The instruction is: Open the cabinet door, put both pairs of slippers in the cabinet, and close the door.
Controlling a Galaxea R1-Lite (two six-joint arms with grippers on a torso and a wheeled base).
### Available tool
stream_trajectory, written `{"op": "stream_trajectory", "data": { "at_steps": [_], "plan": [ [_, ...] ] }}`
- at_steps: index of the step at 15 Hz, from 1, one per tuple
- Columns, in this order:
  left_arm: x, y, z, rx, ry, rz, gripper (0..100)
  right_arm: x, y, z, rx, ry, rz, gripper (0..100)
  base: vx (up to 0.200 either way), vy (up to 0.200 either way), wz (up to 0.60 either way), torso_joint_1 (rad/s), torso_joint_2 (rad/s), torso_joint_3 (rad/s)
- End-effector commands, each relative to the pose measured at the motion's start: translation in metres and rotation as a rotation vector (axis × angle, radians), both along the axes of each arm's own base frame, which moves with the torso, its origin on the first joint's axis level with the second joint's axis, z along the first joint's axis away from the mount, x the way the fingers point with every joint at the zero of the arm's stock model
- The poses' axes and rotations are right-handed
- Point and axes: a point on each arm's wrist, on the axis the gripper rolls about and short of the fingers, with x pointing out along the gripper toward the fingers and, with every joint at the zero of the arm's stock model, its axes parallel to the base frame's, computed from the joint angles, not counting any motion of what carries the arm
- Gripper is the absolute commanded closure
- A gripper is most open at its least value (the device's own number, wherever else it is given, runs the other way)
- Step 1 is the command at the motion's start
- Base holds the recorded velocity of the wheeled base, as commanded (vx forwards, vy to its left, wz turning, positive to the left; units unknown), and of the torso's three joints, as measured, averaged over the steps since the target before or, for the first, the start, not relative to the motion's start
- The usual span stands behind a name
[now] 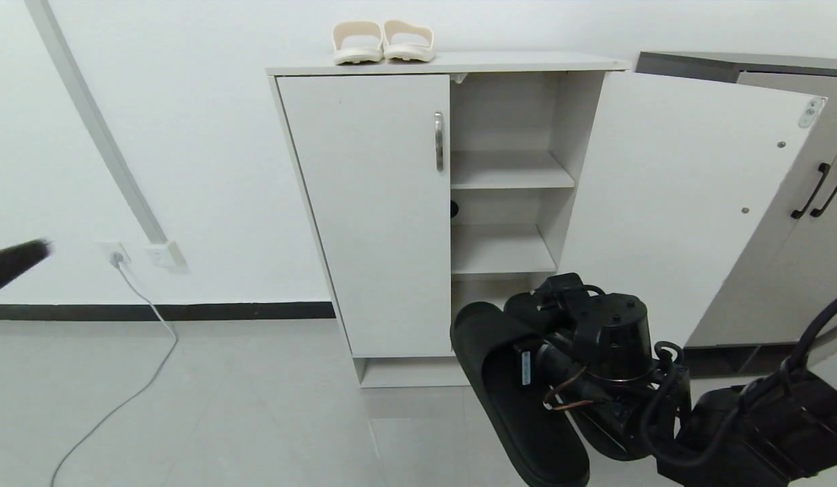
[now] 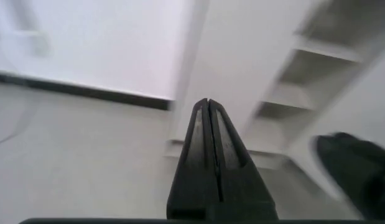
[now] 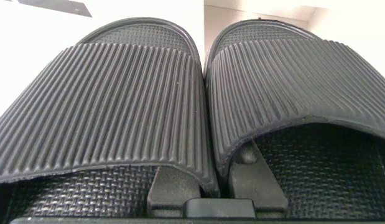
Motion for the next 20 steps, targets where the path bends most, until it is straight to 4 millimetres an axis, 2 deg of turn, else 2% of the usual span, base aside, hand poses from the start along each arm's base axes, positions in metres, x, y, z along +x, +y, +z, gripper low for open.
{"op": "stream_trajectory", "data": {
  "at_steps": [1,3,4,6,7,8,11,15,18,20],
  "plan": [
    [-0.083,0.020,-0.090,0.051,0.031,0.339,100,0.002,0.002,-0.005,-0.010,0.006,-0.009,100,0.000,0.000,0.00,0.000,0.00,0.000],
    [-0.087,0.019,-0.123,0.092,0.073,0.357,100,0.002,0.001,-0.004,-0.012,0.003,-0.017,100,0.000,0.000,0.00,0.000,0.00,0.000],
    [-0.091,0.019,-0.148,0.116,0.080,0.344,100,0.002,0.002,-0.004,-0.012,0.003,-0.014,100,0.000,0.000,0.00,0.000,0.00,0.000],
    [-0.096,0.019,-0.170,0.129,0.063,0.335,100,0.001,0.002,-0.004,-0.012,0.003,-0.013,100,0.000,0.000,0.00,0.000,0.00,0.000],
    [-0.097,0.019,-0.173,0.129,0.052,0.330,100,0.001,0.003,-0.004,-0.012,0.003,-0.013,100,0.000,0.000,0.00,0.000,0.00,0.000],
    [-0.101,0.017,-0.187,0.148,-0.007,0.197,100,0.001,0.002,-0.005,-0.012,0.003,-0.013,100,0.000,0.000,0.00,0.000,0.00,0.000],
    [-0.098,0.012,-0.188,0.149,-0.073,-0.015,100,0.001,0.003,-0.006,-0.016,0.005,-0.011,100,0.000,0.000,0.00,0.000,0.00,0.000],
    [-0.098,0.011,-0.188,0.157,-0.075,-0.059,100,0.002,0.005,-0.008,-0.019,0.006,-0.009,100,0.000,0.000,0.00,0.000,0.00,0.000],
    [-0.097,0.011,-0.193,0.265,-0.037,-0.054,100,0.003,0.007,-0.010,-0.019,0.003,-0.008,100,0.000,0.000,0.00,0.000,0.00,0.000],
    [-0.097,0.011,-0.193,0.242,-0.041,-0.058,100,0.002,0.008,-0.009,-0.015,-0.004,-0.010,100,0.000,0.000,0.00,0.000,0.00,0.000]
  ]
}}
